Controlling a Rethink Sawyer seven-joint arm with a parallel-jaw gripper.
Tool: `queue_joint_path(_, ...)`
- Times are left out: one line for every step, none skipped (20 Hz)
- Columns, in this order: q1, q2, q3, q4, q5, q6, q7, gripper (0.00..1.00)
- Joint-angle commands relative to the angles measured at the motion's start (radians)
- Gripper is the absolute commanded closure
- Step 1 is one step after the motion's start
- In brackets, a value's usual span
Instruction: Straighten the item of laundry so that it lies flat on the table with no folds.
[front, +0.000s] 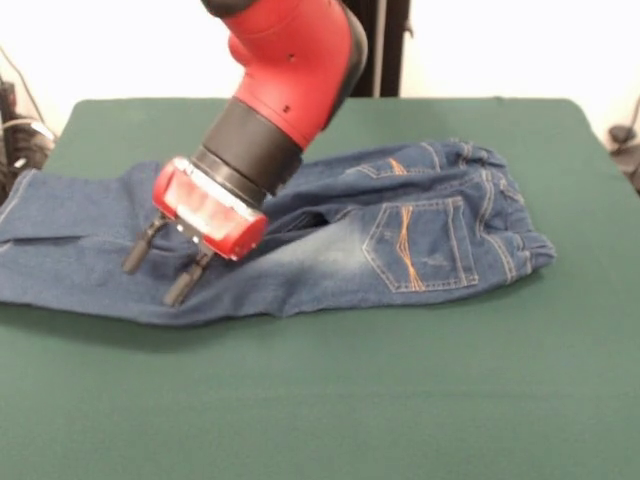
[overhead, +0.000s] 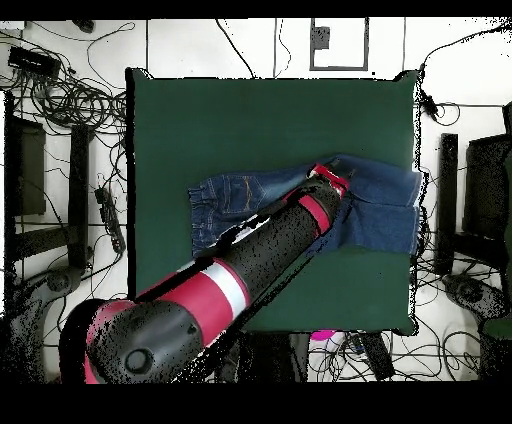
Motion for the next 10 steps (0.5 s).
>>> queue_joint_path(0.018, 0.133, -0.046, -0.059, 0.230, -0.166, 0.053, 0.00)
queue_joint_path(0.005, 0.114, -0.001, -0.064, 0.210, -0.147, 0.044, 0.00)
queue_joint_path(-0.007, 0.093, 0.046, -0.059, 0.182, -0.131, 0.037, 0.00)
queue_joint_path(-0.033, 0.049, 0.127, -0.061, 0.122, -0.083, 0.021, 0.00)
queue_joint_path(-0.055, 0.000, 0.205, -0.042, 0.068, -0.023, 0.001, 0.00)
queue_joint_path(-0.100, -0.071, 0.326, -0.019, -0.002, 0.061, -0.044, 0.00)
queue_joint_path(-0.125, -0.124, 0.392, 0.015, -0.031, 0.131, -0.083, 0.00)
queue_joint_path(-0.152, -0.171, 0.453, 0.044, -0.054, 0.196, -0.124, 0.00)
queue_joint_path(-0.184, -0.219, 0.516, 0.079, -0.072, 0.263, -0.162, 0.00)
queue_joint_path(-0.199, -0.247, 0.547, 0.102, -0.077, 0.309, -0.183, 0.00)
